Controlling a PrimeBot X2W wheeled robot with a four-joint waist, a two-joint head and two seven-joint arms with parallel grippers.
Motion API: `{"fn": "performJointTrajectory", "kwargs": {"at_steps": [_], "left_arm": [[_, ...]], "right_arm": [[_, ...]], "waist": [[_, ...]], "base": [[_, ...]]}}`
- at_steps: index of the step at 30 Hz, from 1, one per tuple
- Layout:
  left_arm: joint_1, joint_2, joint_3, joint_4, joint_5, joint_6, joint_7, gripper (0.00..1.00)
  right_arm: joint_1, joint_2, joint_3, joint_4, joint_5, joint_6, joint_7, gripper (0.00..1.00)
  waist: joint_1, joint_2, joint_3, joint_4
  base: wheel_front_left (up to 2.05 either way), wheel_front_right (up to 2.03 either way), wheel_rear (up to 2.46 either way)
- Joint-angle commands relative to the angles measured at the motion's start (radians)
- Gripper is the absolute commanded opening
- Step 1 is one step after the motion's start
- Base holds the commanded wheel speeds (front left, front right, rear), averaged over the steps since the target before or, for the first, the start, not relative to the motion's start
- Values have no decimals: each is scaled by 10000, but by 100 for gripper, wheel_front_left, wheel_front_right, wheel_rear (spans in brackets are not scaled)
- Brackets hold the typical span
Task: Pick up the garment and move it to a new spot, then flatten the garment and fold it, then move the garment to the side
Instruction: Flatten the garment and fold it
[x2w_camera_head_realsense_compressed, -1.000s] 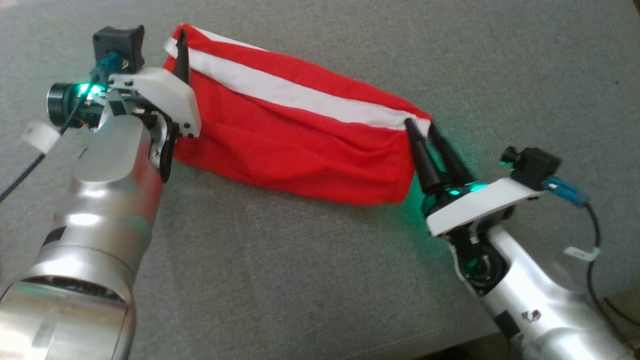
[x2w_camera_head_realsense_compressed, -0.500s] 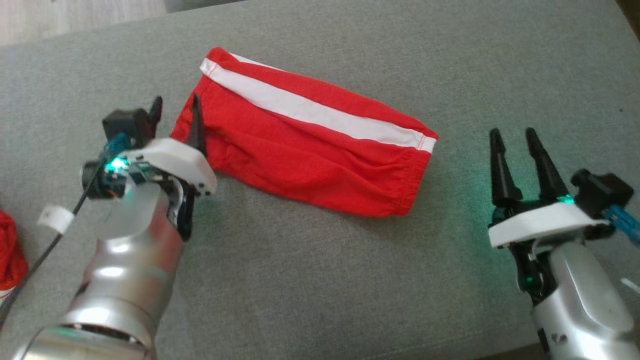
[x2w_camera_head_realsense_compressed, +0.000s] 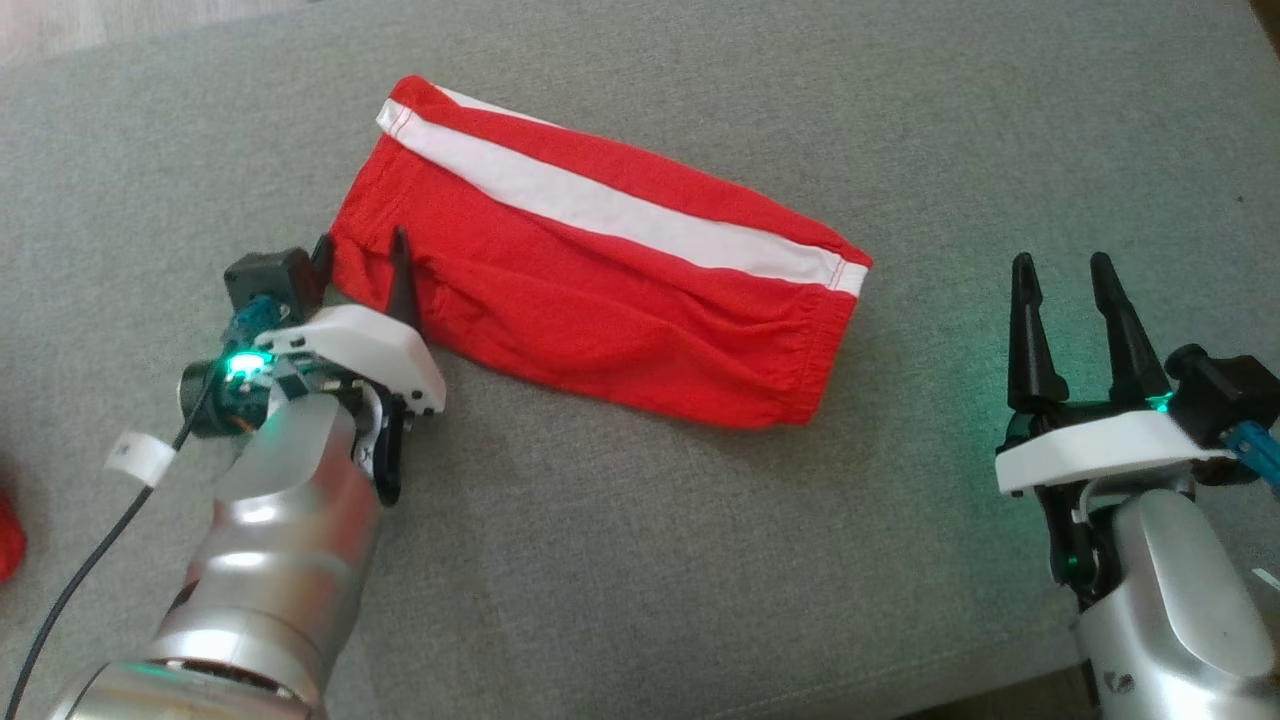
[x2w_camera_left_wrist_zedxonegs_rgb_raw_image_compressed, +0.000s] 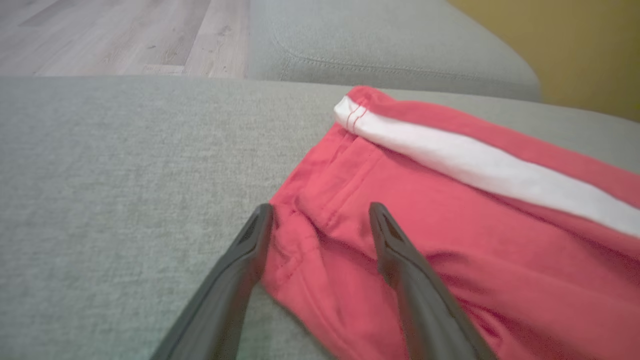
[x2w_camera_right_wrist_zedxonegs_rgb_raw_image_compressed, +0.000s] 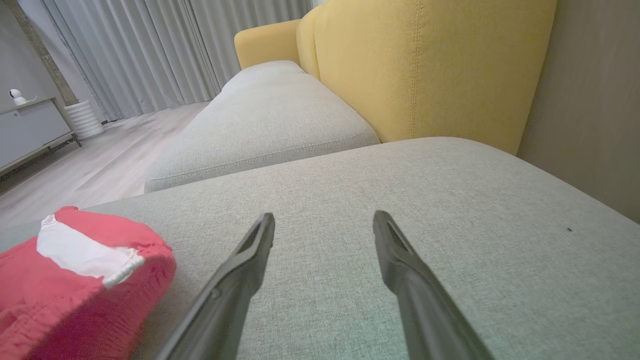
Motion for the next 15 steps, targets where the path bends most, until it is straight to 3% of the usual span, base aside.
{"fn": "performJointTrajectory", "kwargs": {"at_steps": [1, 6, 7, 8, 9, 15], "left_arm": [[-316, 239, 91, -32, 101, 139, 17, 100], [-162, 232, -55, 291, 106, 315, 757, 100], [-116, 226, -74, 327, 73, 263, 980, 72], [-92, 221, -107, 350, 58, 199, 1132, 12], [-86, 217, -142, 362, 62, 173, 1168, 0], [245, 193, -133, 380, -85, 110, 587, 0]], "right_arm": [[6, 55, 164, -276, -95, -7, -66, 100], [60, 101, 139, -233, -105, -7, -66, 100], [65, 112, 142, -216, -98, -7, -66, 100], [65, 125, 145, -199, -95, -7, -66, 100], [55, 138, 156, -184, -93, -7, -66, 100], [210, 183, 175, 34, -188, -7, -66, 100]], "waist": [[-1, 0, -4, -34], [-1, 0, -38, -34], [-1, 0, -50, -23], [-1, 0, -63, -9], [-1, 0, -82, 12], [-1, 0, -694, 300]], "base": [[0, 0, 0], [0, 0, 0], [0, 0, 0], [0, 0, 0], [0, 0, 0], [0, 0, 0]]}}
